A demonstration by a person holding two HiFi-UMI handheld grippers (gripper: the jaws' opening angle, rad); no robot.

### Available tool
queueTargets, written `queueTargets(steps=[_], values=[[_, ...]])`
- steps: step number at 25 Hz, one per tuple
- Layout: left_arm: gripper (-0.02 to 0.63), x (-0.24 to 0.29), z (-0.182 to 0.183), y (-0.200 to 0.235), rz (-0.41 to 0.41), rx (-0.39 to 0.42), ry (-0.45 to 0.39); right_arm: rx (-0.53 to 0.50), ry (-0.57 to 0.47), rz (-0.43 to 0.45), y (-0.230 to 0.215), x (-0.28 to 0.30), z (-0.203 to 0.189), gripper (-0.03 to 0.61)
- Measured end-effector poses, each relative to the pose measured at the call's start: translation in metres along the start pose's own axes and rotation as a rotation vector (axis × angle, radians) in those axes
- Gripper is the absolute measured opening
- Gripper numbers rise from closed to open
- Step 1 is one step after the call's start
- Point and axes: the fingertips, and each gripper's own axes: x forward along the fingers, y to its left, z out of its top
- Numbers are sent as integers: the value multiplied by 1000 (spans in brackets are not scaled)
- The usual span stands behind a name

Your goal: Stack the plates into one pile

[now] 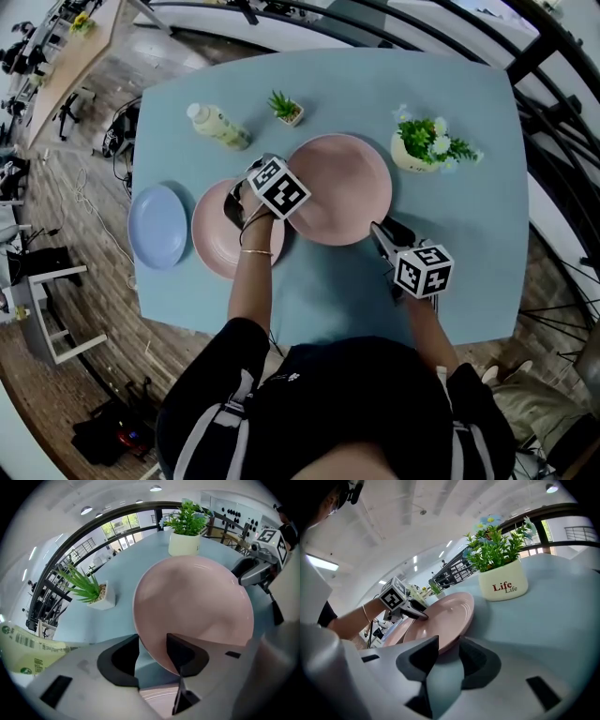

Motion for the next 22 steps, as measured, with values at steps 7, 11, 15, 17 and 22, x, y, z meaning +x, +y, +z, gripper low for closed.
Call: queueTargets(steps=[7, 11, 15, 17, 22], values=[[173, -2, 2, -6, -14, -1, -8, 165, -53, 30, -8, -10, 1, 86], [153, -2, 15, -17, -21, 42, -24, 178, -60, 6, -19, -23, -2, 83], [153, 1, 26, -28, -55, 50, -44, 136, -44, -16, -25, -36, -4, 84], [153, 2, 32, -32, -69, 50, -47, 115, -37, -22, -29, -40, -4, 87], [155, 5, 43, -45, -109, 38, -58, 99, -15, -23, -39, -51, -11, 91]])
